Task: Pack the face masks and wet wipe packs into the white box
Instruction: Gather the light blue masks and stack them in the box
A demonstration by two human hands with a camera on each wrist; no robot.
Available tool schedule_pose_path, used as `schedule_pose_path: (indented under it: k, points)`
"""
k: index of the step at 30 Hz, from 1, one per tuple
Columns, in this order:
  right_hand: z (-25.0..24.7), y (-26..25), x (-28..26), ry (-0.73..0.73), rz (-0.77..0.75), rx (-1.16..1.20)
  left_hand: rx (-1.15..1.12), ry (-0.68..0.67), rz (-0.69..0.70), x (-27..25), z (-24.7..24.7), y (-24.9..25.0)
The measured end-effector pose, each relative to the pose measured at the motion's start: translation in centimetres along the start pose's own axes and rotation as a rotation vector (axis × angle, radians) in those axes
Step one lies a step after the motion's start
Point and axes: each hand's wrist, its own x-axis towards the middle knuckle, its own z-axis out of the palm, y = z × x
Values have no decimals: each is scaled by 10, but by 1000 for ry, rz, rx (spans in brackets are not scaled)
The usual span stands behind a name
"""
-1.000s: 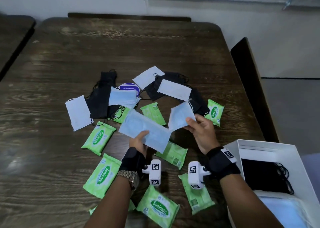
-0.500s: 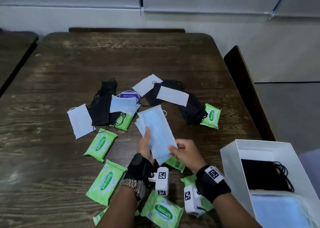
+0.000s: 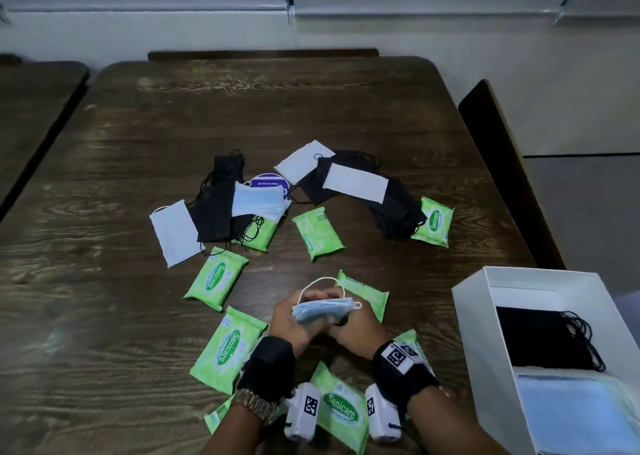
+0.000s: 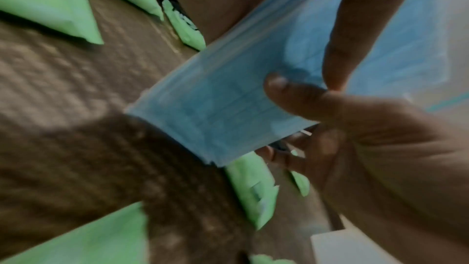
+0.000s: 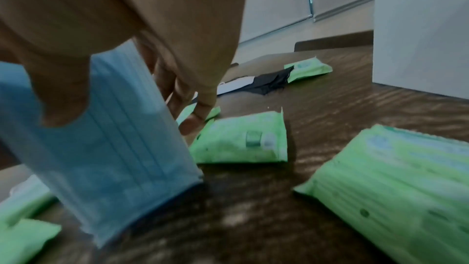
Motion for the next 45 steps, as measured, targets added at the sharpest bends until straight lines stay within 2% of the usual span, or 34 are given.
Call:
schedule_pose_path:
  k: [2,4,7,9,11,14,17,22,25,29,32,35,40,42,45]
  points:
    - [14,10,3,-10,12,-104,30,-22,-45,-5,-4,-10]
    - [25,18,3,-2,16,-228,-24,32,-60,-4,-5,-22]
    - [29,10,9,18,4,-174,-85,131,-86,-1,-4,-22]
    - [21,6,9,61,33,-118,-89,148,-64,0,-1,-13]
    - [8,8,7,98,15,-43,-138,115,-34,2,1,-2]
    - [-27,6,-6,100,62,62,-269,120,-69,6,10,20]
    - [-74,14,-29,154,10,96,-290,137,50,9,29,43]
    - [-169,32,-98,314,49,143,-78,16,326,6,85,74]
    - [-221,56,-149,310,115,97,78,-157,463,-5,140,86]
    - [-279,91,-203,388,189,-73,447,-380,662,-35,218,92]
    - [-303,111,-226,357,298,-242,805,-509,591,-53,274,81]
    - [-308,122,-233,232,403,-439,1089,-598,489,-63,314,74]
    - [-296,137,-228,142,522,-619,1321,-765,352,-68,345,69]
    - [-291,141,-226,141,527,-648,1380,-769,358,-67,347,62]
    - [-291,147,-226,168,565,-672,1424,-757,439,-67,347,53]
